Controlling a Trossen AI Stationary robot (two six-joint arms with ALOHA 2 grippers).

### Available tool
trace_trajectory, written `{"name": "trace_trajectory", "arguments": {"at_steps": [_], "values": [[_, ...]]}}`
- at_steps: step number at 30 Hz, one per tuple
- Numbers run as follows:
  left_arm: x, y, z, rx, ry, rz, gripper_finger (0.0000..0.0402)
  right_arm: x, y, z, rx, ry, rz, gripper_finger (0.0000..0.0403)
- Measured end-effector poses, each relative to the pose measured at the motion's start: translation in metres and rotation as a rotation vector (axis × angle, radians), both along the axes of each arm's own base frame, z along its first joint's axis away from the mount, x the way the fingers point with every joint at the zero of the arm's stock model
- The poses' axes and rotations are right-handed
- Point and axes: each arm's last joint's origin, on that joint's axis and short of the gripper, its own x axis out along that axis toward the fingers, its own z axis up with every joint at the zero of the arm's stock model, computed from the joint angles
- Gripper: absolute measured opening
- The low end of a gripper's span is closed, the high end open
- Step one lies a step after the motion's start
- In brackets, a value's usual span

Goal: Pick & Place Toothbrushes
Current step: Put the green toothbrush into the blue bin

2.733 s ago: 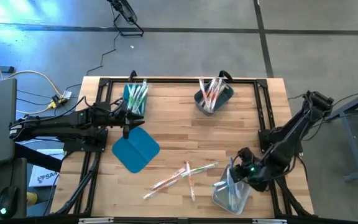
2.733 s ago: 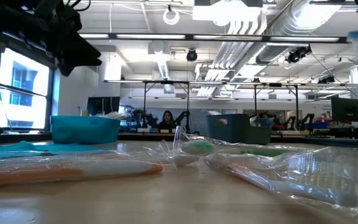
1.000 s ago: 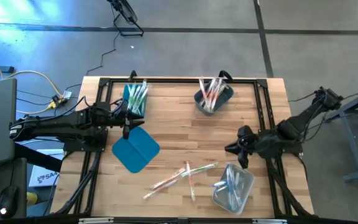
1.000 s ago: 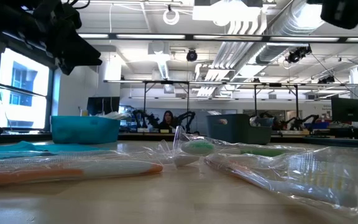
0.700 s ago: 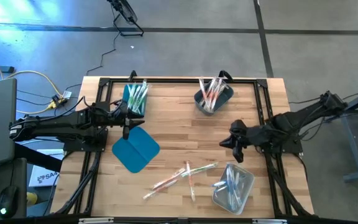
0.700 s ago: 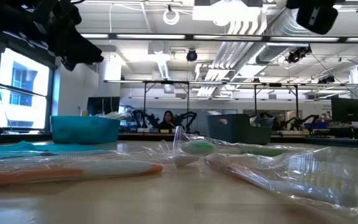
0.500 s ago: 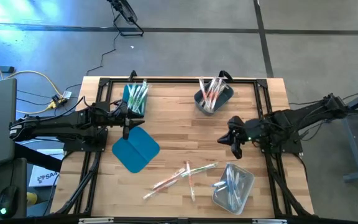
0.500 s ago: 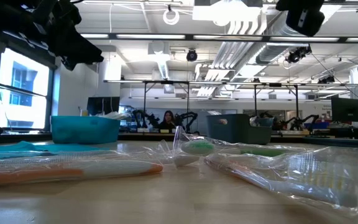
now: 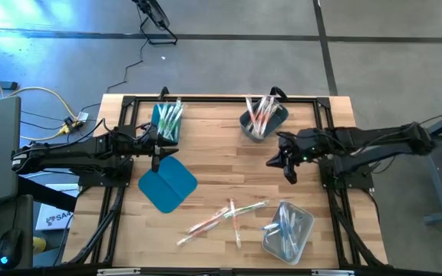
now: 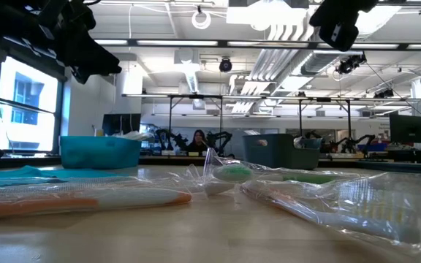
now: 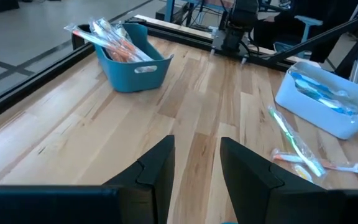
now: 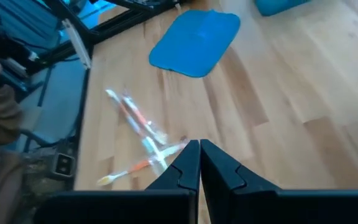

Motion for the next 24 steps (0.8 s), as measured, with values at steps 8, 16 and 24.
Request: {"name": "trace_trajectory", "arguments": {"at_steps": [8, 16, 24], "values": [[0.0, 0.0, 0.0, 0.001, 0.001, 0.0, 0.0127, -0.036, -0.013, 0.009, -0.049, 0.021, -0.111, 0.0003], [0.001, 0.0, 0.004, 0.026, -0.042, -0.003, 0.0127, -0.072, -0.018, 0.03, -0.168, -0.143, -0.194, 0.0003], [0.001, 0.0, 0.004, 0.067, -0.032, -0.011, 0.0127, -0.073, -0.02, 0.03, -0.251, -0.132, -0.219, 0.0004]]}}
